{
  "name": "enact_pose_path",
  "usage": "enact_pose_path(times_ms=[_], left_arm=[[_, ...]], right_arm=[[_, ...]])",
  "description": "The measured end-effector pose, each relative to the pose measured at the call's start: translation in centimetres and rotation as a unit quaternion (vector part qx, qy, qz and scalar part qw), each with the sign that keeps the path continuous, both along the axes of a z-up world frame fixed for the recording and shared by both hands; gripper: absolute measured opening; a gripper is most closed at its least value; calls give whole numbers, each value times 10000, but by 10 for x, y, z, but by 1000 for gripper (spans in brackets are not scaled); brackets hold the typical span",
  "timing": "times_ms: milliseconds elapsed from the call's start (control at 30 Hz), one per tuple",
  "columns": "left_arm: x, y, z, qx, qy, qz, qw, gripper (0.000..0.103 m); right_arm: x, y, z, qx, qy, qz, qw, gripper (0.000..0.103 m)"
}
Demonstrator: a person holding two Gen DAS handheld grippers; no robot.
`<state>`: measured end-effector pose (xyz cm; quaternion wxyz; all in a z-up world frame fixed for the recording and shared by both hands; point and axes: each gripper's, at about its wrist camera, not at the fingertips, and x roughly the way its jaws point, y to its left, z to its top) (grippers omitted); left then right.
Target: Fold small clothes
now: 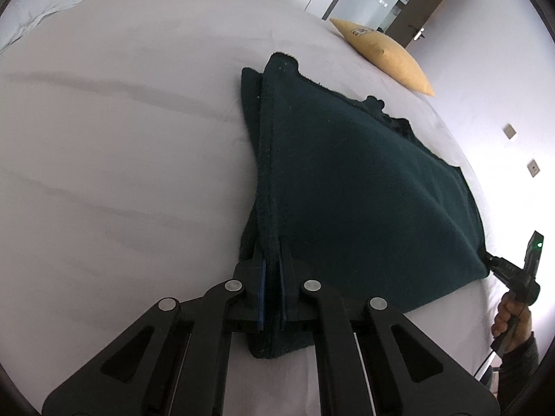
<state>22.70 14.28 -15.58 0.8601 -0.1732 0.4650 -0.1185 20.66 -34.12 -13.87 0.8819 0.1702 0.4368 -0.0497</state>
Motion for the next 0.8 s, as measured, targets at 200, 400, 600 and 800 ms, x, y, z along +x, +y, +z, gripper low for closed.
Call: enact_pose_path(times_ms=[200, 400, 600, 800], left_arm=[[-9, 15, 25, 160, 101, 408, 9990, 8], [1, -18, 77, 444, -635, 262, 9966, 8], [56, -94, 50, 739, -420, -541, 9949, 8], [53, -90, 11, 863, -431, -632, 9933, 8]], right_arm=[[-19, -11, 19, -24, -236, -483, 9986, 33], [-21, -3, 55, 820, -910, -232, 9922, 33], [51, 66, 35, 2235, -755, 970, 9669, 33], [62, 99, -26, 2484, -74, 1157, 9617, 3]])
